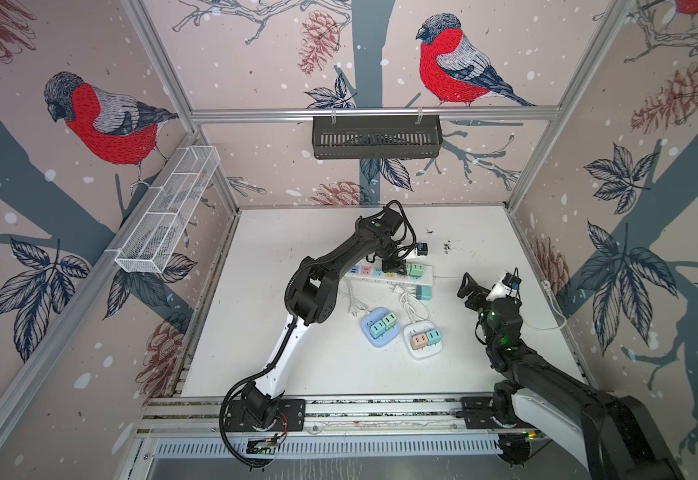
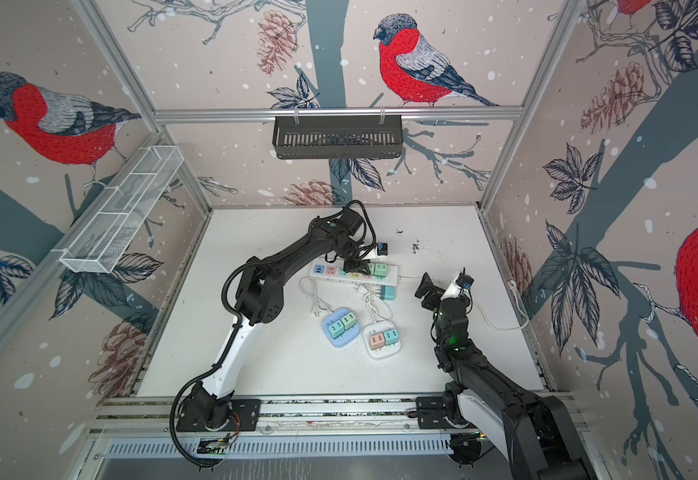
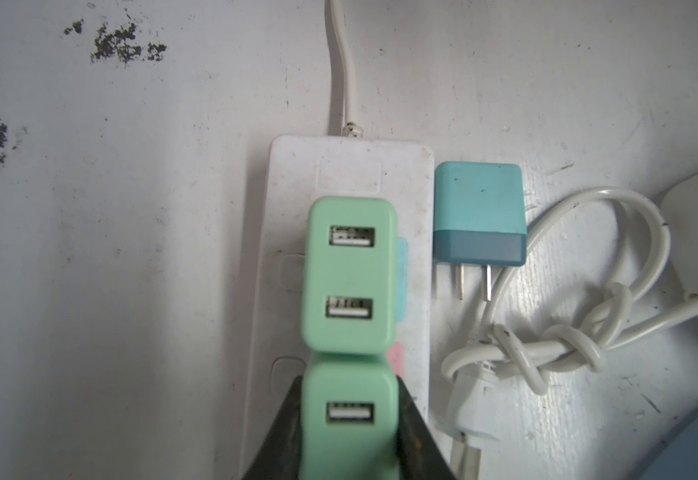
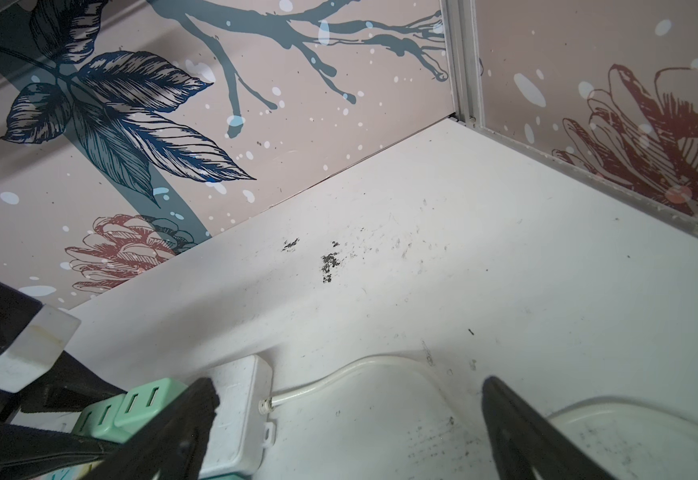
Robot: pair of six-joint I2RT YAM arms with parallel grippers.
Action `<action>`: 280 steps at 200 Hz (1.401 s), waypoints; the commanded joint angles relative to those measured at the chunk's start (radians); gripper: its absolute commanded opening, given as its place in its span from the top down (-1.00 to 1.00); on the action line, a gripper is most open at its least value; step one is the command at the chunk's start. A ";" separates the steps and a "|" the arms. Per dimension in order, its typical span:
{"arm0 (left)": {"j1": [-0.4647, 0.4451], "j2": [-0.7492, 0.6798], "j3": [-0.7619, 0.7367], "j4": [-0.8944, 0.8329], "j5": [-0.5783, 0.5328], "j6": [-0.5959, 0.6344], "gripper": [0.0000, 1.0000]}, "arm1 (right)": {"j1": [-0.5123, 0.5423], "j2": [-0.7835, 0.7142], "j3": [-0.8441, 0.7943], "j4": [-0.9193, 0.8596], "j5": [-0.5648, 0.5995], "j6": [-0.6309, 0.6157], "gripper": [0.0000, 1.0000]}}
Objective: Insert the plug
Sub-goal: 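Lower and press the green adapter into the power strip socket, then open and withdraw the left gripper while the right gripper moves toward the strip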
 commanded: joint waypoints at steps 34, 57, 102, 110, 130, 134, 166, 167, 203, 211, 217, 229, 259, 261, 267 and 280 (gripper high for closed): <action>-0.001 0.018 -0.017 -0.106 0.047 -0.014 1.00 | 0.005 -0.001 0.001 0.005 0.021 0.000 -0.99; -0.002 0.023 -0.016 -0.110 0.042 -0.015 1.00 | 0.007 -0.004 0.001 0.003 0.027 0.002 -0.98; -0.001 -0.031 -0.002 -0.032 -0.007 -0.060 -0.97 | 0.001 -0.049 -0.020 -0.007 0.055 0.026 -0.98; -0.002 -0.056 -0.001 -0.014 -0.008 -0.063 -0.98 | -0.002 -0.059 -0.028 0.003 0.044 0.020 -0.98; -0.001 -0.137 -0.008 0.021 0.019 -0.077 -0.97 | -0.007 -0.072 -0.034 -0.003 0.045 0.029 -0.98; -0.002 -0.158 -0.014 0.030 0.027 -0.083 -0.97 | -0.010 -0.074 -0.035 -0.003 0.044 0.032 -0.99; -0.004 -0.426 -0.274 0.252 0.074 -0.209 -0.98 | -0.027 -0.078 -0.036 -0.016 0.042 0.048 -0.99; -0.003 -0.435 -0.290 0.266 0.073 -0.215 -0.97 | -0.027 -0.078 -0.036 -0.016 0.041 0.048 -0.99; -0.007 -0.986 -1.079 1.035 -0.016 -0.468 -0.98 | -0.021 -0.057 -0.033 0.012 0.014 0.024 -0.98; -0.006 -1.107 -1.237 1.226 -0.091 -0.555 -0.98 | -0.016 -0.050 -0.033 0.016 0.012 0.017 -0.99; -0.003 -1.184 -1.376 1.363 -0.138 -0.624 -0.98 | -0.011 -0.048 -0.030 0.017 0.013 0.012 -0.98; 0.015 -1.310 -1.567 1.565 -0.174 -0.685 -0.98 | -0.001 -0.042 -0.027 0.017 0.019 0.005 -0.99; 0.048 -1.515 -1.785 1.712 -0.276 -0.756 -0.98 | 0.007 -0.031 -0.026 0.036 0.013 -0.009 -0.99; 0.049 -1.522 -1.782 1.703 -0.289 -0.762 -0.98 | 0.007 -0.030 -0.025 0.038 0.012 -0.009 -0.99; 0.054 -1.541 -1.766 1.664 -0.341 -0.799 -0.98 | 0.008 -0.025 -0.024 0.043 0.009 -0.014 -0.99; 0.058 -1.558 -1.735 1.608 -0.491 -0.898 -0.98 | 0.012 -0.023 -0.023 0.052 0.008 -0.020 -0.99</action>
